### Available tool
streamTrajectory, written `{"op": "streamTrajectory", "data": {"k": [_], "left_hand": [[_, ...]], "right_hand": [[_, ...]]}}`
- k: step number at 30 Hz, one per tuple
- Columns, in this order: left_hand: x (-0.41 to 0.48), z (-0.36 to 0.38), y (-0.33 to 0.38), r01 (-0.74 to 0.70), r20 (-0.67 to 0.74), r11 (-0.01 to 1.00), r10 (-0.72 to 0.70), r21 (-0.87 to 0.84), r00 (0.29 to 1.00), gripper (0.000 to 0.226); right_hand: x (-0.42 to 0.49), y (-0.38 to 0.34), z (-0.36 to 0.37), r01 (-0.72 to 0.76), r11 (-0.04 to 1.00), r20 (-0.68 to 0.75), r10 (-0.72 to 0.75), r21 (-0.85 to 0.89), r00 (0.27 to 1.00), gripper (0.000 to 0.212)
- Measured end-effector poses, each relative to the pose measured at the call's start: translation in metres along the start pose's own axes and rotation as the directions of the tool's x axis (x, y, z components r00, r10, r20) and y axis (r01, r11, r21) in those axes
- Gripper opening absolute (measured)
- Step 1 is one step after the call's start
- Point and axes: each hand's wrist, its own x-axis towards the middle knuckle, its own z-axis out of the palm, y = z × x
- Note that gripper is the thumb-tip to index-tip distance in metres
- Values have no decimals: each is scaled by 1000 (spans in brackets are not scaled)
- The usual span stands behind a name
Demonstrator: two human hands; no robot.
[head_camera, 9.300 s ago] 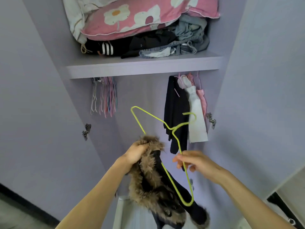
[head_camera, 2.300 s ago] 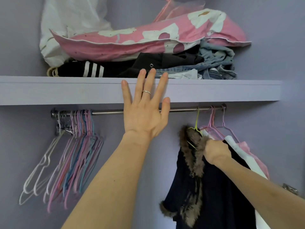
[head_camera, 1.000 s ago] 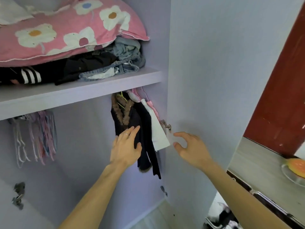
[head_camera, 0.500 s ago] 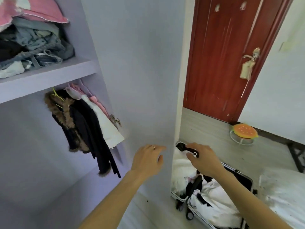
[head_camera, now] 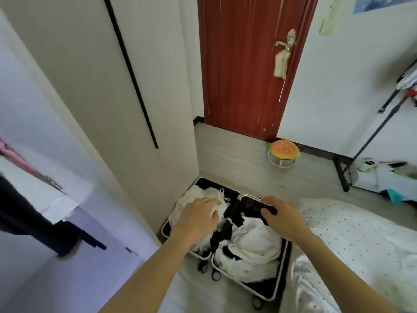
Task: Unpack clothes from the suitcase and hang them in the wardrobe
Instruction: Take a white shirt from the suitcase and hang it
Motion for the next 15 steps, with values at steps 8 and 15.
{"op": "streamTrajectory", "data": {"k": [8, 15], "left_hand": [[63, 65, 8, -15, 181, 999, 7, 44, 983, 40], [154, 160, -20, -16, 324, 999, 3, 37, 946, 39]], "right_hand": [[32, 79, 22, -196, 980, 92, 199, -45, 976, 39], [105, 161, 84, -376, 921, 183, 389, -100, 903, 42]]}}
